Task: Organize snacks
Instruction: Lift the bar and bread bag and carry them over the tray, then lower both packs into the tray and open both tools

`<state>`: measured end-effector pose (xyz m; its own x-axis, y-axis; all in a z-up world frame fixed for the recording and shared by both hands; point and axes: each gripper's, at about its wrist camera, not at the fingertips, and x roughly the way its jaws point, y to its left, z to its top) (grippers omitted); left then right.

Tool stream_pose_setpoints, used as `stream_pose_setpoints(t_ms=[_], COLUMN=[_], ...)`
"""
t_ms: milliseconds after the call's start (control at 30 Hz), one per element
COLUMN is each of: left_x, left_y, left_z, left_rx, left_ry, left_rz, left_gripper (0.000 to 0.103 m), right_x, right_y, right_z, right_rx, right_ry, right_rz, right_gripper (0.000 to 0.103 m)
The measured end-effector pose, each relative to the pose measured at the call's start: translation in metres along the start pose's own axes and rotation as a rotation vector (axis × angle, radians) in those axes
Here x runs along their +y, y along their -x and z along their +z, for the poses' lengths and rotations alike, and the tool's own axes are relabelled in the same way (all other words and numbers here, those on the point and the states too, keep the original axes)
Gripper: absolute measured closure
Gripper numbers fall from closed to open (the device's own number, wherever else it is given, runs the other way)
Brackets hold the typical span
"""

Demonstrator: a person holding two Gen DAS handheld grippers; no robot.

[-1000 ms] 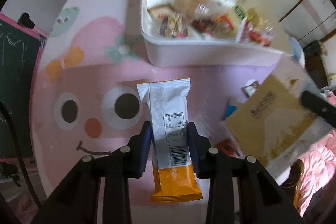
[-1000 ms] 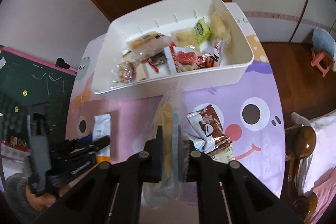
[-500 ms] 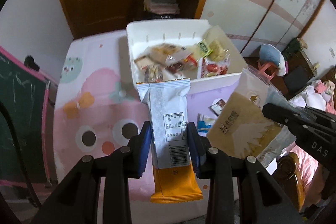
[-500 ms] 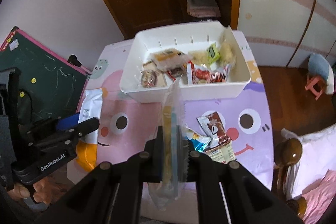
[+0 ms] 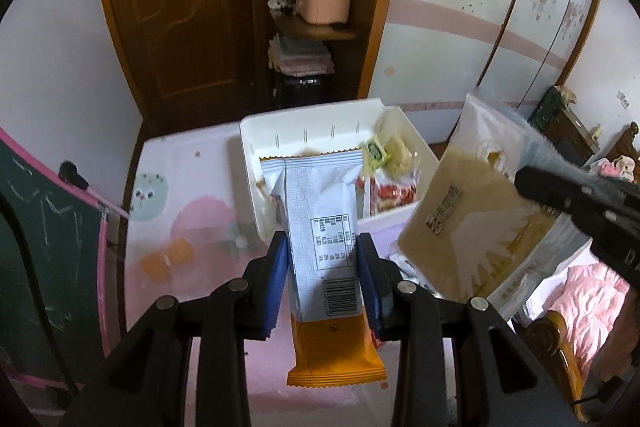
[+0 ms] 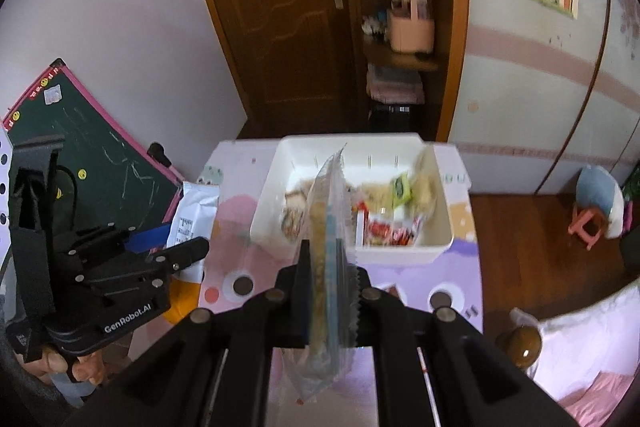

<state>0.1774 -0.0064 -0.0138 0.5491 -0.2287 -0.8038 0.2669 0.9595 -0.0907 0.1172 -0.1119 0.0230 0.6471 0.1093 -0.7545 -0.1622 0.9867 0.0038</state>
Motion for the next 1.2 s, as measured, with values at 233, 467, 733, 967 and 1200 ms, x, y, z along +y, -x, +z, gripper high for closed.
stream_pose_setpoints(t_ms=[233, 467, 733, 967, 1200], left_x=[-0.008, -0.013, -0.010, -0.014, -0.018], left_y=[0.004, -0.010, -0.037, -0.069, -0.095], left_z=[0.036, 0.081, 0.123, 0.149, 0.157], left_rx=[-0.053, -0.087, -0.085, -0.069, -0.032], left_ry=[-0.041, -0.057, -0.042, -0.066, -0.070], left_rz=[0.039, 0.101, 0.125, 0.161, 0.169], left_gripper=[0.071, 0.070, 0.070, 0.070, 0.070], right_x=[-0.004, -0.015, -0.033, -0.046, -0.050], right_y=[0.011, 0.008, -0.022, -0.064, -0.095], right_z=[0.045, 0.087, 0.121, 0.141, 0.148], right_rx=[-0.092, -0.147, -0.138, -0.091, -0.042], right_ry=[0.051, 0.093, 0.088, 0.082, 0.085], right_rz=[-0.028, -0.046, -0.057, -0.078, -0.071], right_gripper=[0.095, 0.095, 0.095, 0.095, 0.095])
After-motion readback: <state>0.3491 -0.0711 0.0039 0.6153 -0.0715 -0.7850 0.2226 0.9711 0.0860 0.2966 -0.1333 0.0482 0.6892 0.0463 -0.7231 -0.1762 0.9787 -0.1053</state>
